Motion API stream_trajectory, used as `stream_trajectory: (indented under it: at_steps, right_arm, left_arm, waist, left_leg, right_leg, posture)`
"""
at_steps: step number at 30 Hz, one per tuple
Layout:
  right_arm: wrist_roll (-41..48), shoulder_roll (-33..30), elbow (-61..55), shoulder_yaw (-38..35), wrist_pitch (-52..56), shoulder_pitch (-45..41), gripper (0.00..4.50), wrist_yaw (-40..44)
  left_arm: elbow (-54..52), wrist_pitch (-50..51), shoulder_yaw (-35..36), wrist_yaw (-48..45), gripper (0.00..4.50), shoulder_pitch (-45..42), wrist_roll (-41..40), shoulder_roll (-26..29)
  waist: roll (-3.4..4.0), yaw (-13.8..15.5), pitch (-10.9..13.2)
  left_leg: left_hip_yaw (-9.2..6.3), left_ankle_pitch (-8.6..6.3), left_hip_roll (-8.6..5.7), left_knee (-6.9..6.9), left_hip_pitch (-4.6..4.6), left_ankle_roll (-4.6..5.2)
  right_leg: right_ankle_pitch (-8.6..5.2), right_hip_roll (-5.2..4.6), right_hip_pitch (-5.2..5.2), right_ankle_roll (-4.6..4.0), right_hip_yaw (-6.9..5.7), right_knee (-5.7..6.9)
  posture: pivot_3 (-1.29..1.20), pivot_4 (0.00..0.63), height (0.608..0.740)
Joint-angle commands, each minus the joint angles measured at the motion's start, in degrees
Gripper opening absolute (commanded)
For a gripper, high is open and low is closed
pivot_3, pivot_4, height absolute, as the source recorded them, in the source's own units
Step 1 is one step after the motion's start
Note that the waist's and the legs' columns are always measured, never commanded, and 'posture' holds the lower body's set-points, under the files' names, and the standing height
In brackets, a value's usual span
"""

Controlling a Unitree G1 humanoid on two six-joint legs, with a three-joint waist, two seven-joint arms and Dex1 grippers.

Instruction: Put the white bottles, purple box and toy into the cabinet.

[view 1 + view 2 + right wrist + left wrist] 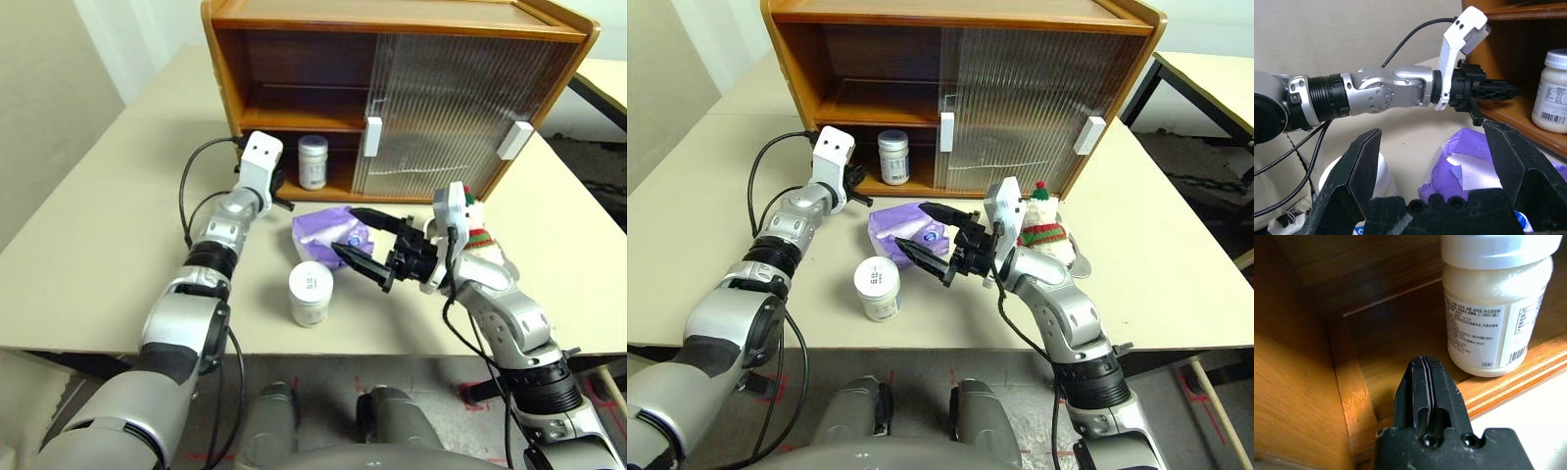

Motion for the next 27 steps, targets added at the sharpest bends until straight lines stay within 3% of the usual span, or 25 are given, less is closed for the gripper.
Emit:
stream_trajectory:
  at_steps: [1, 27]
  right_arm:
    - [-0.01, -0.50, -0.85, -0.12, -0.48, 0.88, 4.50, -0.06]
    - [-0.12, -0.31, -1.69, -0.94, -1.59, 1.57, 4.50, -1.35]
  left_arm:
    - [1.68, -1.25, -0.93, -0.67, 0.06, -1.96, 0.87, -1.42]
    - [8.53, -4.19, -2.69, -0.36, 0.06, -6.60, 3.89, -3.04]
  waist:
    - [0.00, 0.08, 0.00]
    - [0.00, -2.18, 0.00]
  left_leg:
    - [0.00, 0.00, -0.01, 0.01, -0.01, 0.00]
    - [0.00, 0.00, 0.00, 0.05, -0.01, 0.00]
  right_leg:
    - [-0.01, -0.01, 0.00, 0.04, -0.01, 0.00]
    - [-0.01, 0.02, 0.00, 0.14, 0.02, -0.01]
  posture:
    - [0.03, 0.000, 0.740]
    - [-0.03, 0.000, 0.740]
